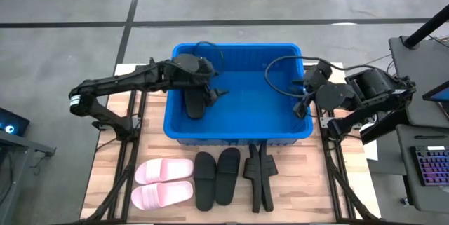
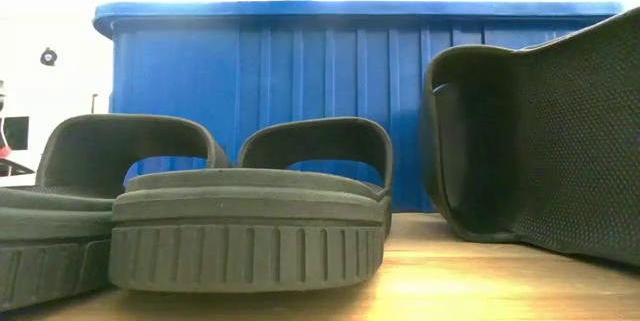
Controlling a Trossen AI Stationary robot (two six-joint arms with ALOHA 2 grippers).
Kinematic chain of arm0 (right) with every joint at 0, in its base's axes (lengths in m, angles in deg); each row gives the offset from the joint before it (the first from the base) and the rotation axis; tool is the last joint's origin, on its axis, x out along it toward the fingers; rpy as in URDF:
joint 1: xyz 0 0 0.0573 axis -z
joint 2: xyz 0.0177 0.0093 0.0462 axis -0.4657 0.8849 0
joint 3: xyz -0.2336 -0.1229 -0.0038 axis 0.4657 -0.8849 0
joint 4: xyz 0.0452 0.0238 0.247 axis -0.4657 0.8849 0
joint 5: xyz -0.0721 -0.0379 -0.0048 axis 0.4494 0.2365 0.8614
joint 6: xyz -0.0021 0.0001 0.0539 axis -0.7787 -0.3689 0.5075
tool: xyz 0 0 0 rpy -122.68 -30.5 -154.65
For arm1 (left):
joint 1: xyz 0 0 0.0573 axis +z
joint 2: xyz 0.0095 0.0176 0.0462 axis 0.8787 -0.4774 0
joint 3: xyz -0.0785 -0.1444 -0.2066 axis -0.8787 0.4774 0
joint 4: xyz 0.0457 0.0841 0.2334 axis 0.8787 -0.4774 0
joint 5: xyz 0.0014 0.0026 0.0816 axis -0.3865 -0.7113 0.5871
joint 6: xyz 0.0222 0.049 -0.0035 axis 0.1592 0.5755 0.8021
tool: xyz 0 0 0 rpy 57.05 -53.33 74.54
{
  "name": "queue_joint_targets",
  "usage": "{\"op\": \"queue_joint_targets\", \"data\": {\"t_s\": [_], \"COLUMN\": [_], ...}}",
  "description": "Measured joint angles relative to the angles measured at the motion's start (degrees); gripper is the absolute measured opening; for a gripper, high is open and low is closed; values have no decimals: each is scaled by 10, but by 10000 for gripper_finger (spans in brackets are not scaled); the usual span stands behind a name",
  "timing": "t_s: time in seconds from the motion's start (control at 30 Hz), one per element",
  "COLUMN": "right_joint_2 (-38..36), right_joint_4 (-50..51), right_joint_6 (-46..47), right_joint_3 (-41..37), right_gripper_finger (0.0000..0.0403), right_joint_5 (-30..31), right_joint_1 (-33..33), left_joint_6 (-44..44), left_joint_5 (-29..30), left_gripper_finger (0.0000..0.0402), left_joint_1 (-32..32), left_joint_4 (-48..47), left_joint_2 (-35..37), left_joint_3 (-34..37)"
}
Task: Pick and place slides into bin
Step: Put the black slide into the blue organizer bin
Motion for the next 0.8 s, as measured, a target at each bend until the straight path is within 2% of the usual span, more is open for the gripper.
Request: {"op": "queue_joint_targets", "data": {"t_s": [0.1, 0.2, 0.37, 0.5, 0.6, 0.73, 0.8], "right_joint_2": [0, 0, 0, 11, 30, 67, 91], "right_joint_4": [1, -4, -56, -97, -100, -94, -98], "right_joint_6": [-8, -8, -15, -50, -37, -13, -9], "right_joint_3": [-1, -8, -21, -26, -30, -34, -34], "right_gripper_finger": [107, 109, 104, 99, 93, 86, 88], "right_joint_5": [-63, -105, -136, -150, -102, -93, -87], "right_joint_1": [1, -1, -23, -71, -125, -168, -182], "left_joint_6": [-30, -42, -57, -57, -74, -102, -114], "left_joint_5": [-58, -98, -107, -115, -187, -319, -345], "left_gripper_finger": [353, 306, 215, 167, 148, 148, 156], "left_joint_1": [-16, -33, -60, -76, -86, -88, -88], "left_joint_4": [45, 79, 101, 106, 110, 143, 148], "left_joint_2": [8, 18, 43, 67, 81, 85, 86], "left_joint_3": [0, 0, 0, 1, 3, 9, 10]}}
